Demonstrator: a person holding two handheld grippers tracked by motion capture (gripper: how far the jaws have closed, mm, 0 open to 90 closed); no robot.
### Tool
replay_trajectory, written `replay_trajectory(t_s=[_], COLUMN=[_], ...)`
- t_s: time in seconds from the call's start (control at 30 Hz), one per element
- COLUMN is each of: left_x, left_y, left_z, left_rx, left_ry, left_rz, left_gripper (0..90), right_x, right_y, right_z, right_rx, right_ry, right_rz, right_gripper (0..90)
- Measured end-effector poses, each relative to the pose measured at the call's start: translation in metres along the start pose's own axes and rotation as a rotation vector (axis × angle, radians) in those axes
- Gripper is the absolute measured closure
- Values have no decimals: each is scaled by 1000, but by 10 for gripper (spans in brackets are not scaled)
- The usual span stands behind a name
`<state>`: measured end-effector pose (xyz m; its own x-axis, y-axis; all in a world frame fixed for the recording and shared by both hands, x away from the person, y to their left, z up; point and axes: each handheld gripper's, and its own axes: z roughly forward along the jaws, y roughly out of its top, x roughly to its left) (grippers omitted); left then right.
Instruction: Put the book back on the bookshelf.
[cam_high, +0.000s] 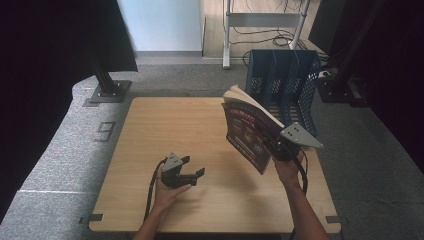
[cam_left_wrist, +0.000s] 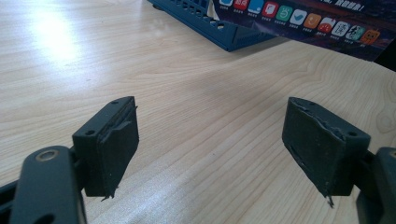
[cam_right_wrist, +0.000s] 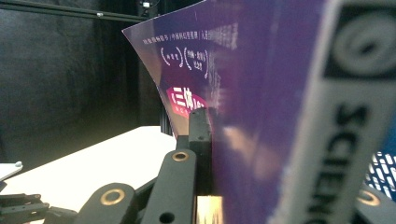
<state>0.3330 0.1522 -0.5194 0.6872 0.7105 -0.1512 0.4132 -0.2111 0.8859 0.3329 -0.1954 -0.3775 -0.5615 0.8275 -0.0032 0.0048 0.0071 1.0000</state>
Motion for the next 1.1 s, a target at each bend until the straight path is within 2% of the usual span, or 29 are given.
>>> replay_trajectory(t_s=[0.8,1.1], left_x=[1,-1], left_y=[-1,-1], left_z=[0,1], left_rx=[4,15], left_ry=[3,-1], left_rz=[-6,0], left_gripper=[188,187], right_x=[-15,-22], right_y=[10,22], right_z=[1,1], right_rx=[-4,-15], right_ry=[-50,-76], right_rz=[10,7], right_gripper=[817,817])
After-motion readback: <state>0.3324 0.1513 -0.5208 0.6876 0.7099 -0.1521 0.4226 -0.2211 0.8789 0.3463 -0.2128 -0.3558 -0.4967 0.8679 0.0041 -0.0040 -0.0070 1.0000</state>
